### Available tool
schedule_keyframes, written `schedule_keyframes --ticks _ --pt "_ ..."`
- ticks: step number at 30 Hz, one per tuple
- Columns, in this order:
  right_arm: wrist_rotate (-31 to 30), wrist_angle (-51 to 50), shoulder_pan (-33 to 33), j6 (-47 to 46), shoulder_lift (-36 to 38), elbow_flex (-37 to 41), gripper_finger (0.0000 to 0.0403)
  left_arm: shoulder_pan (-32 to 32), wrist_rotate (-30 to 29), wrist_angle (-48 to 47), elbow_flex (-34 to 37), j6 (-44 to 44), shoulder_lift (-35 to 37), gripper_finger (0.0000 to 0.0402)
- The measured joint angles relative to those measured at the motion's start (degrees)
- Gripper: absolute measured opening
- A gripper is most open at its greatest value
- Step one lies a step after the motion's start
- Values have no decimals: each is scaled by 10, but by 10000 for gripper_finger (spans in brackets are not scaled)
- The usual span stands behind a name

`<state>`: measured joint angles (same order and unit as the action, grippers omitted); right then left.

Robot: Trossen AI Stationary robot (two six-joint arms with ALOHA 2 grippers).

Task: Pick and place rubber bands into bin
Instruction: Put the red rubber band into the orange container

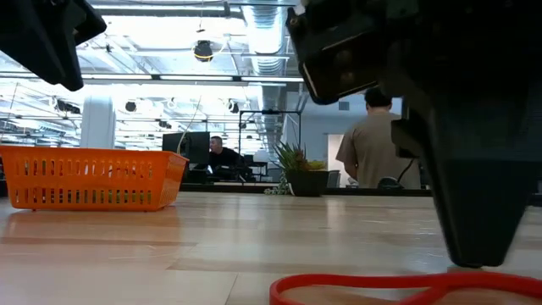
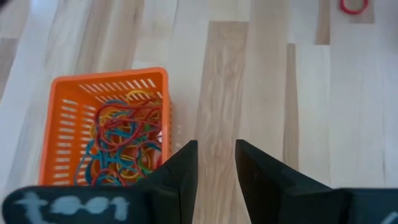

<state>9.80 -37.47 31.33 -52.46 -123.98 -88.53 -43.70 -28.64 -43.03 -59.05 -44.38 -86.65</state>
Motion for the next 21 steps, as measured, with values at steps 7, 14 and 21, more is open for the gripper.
schedule_keyframes --ticks 7,14,21 --pt "-9 3 4 -1 0 0 79 0 -13 0 0 -10 0 98" --pt "-8 19 5 -19 0 0 79 0 -21 0 0 6 0 98" --pt "-16 45 9 -64 0 0 79 1 -29 0 0 46 0 98"
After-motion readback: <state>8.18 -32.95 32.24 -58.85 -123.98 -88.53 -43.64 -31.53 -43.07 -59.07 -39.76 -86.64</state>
